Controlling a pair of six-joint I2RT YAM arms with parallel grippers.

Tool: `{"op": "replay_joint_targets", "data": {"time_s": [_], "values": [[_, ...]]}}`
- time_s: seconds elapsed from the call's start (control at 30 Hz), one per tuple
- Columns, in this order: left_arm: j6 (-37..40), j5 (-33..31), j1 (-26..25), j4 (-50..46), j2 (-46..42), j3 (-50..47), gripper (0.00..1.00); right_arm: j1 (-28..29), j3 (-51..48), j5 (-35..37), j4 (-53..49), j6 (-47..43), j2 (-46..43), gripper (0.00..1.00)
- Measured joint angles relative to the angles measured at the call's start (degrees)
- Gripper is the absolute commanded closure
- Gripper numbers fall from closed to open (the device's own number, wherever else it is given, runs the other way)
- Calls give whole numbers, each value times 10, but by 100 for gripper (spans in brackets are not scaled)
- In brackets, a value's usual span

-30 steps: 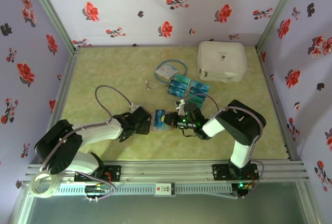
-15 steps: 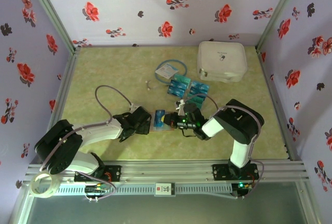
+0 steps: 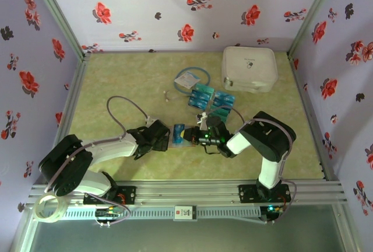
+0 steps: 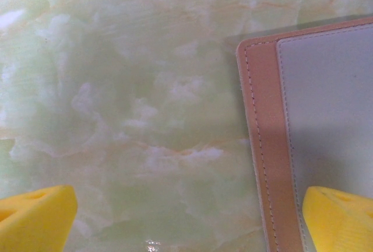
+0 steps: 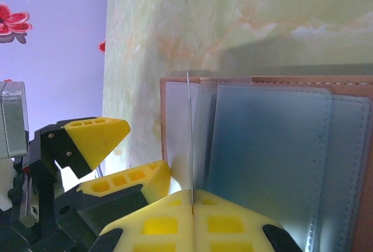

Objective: Put the credit cards into the card holder

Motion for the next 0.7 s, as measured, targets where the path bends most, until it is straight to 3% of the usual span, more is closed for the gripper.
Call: {"op": "replay_joint_targets", "data": {"time_s": [0.7], "values": [[0, -1, 0, 0, 0, 0, 0, 1, -9, -13, 21, 2, 14, 98]]}}
